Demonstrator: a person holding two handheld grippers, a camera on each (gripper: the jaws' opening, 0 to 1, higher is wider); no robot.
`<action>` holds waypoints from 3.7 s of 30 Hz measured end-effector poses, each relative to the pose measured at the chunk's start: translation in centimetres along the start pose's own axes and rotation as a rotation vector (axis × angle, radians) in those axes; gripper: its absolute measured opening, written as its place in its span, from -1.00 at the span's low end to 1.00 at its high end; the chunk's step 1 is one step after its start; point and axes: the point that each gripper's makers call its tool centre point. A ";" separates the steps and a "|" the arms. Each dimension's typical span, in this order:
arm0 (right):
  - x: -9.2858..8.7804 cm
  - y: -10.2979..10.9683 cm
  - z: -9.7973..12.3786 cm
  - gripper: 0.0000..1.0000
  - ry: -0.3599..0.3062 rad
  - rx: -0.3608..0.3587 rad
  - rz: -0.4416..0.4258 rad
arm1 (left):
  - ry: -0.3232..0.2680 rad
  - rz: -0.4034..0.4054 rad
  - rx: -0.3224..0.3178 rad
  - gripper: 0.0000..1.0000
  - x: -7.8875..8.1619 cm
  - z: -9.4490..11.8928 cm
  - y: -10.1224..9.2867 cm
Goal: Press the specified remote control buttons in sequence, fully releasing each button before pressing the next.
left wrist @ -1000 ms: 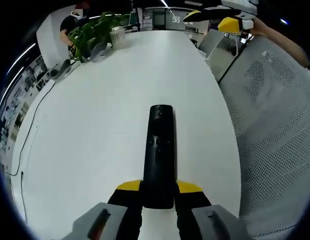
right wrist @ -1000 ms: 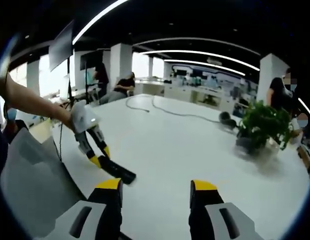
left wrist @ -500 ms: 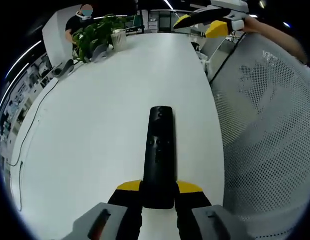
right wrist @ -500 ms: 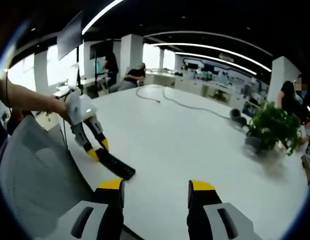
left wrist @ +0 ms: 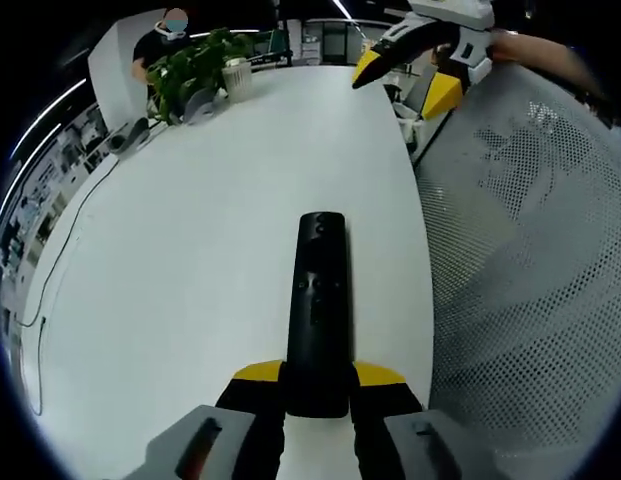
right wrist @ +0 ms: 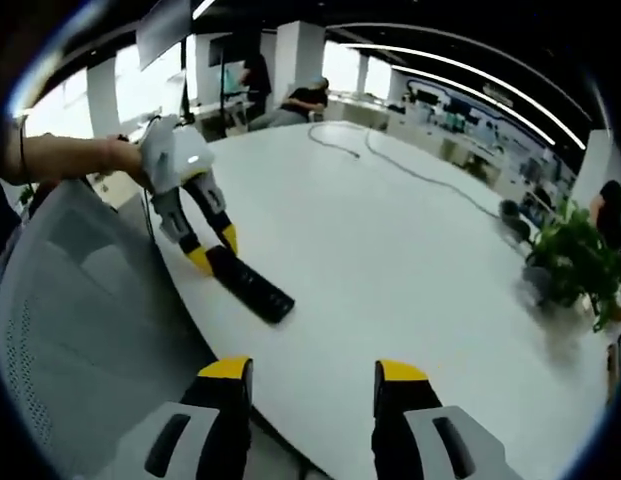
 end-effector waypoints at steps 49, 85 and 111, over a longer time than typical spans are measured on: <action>-0.3 4.1 -8.8 -1.00 0.166 0.277 0.169 | 0.089 -0.166 -0.080 -0.51 0.2 -0.1 -0.9; -1.3 4.7 -10.1 -1.00 0.324 0.314 0.386 | 0.017 -0.146 -0.080 -0.51 0.2 -0.1 -0.9; -0.7 5.6 -10.7 -1.00 0.301 0.296 0.423 | 0.007 -0.141 -0.077 -0.51 0.3 -0.1 -0.9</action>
Point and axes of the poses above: the point that each gripper's makers call its tool centre point, and the gripper's own axes: z roughly backward along the fingers, y roughly to its left, x roughly out of its top, and after that the axes turned 7 degrees about -z, right-handed
